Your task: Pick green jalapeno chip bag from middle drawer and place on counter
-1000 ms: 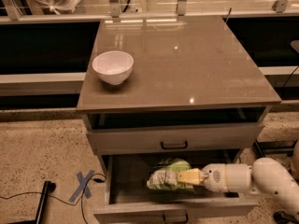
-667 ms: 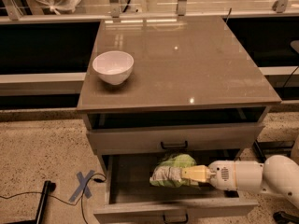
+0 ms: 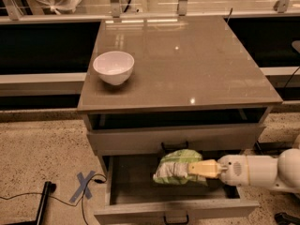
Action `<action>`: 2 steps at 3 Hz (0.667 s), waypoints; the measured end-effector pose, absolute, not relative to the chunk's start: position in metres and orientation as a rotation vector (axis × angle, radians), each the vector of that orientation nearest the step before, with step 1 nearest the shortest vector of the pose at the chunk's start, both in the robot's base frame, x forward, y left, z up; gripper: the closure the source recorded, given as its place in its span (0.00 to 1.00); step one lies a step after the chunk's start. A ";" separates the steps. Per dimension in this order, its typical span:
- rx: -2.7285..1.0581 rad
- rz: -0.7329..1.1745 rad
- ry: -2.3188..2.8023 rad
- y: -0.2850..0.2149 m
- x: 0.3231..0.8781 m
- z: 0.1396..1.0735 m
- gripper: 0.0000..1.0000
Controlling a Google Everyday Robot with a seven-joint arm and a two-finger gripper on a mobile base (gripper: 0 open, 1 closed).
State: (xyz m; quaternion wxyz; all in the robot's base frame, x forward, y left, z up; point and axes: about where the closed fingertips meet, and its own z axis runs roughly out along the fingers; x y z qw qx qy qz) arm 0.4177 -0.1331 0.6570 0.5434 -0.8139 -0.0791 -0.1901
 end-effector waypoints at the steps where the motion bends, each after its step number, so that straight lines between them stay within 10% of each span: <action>1: -1.881 -0.462 -0.235 -0.145 0.412 0.701 1.00; 2: -1.859 -0.477 -0.327 -0.150 0.405 0.758 1.00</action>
Offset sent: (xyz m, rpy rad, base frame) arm -0.0226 -0.0260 0.1736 0.0254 -0.1642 0.1642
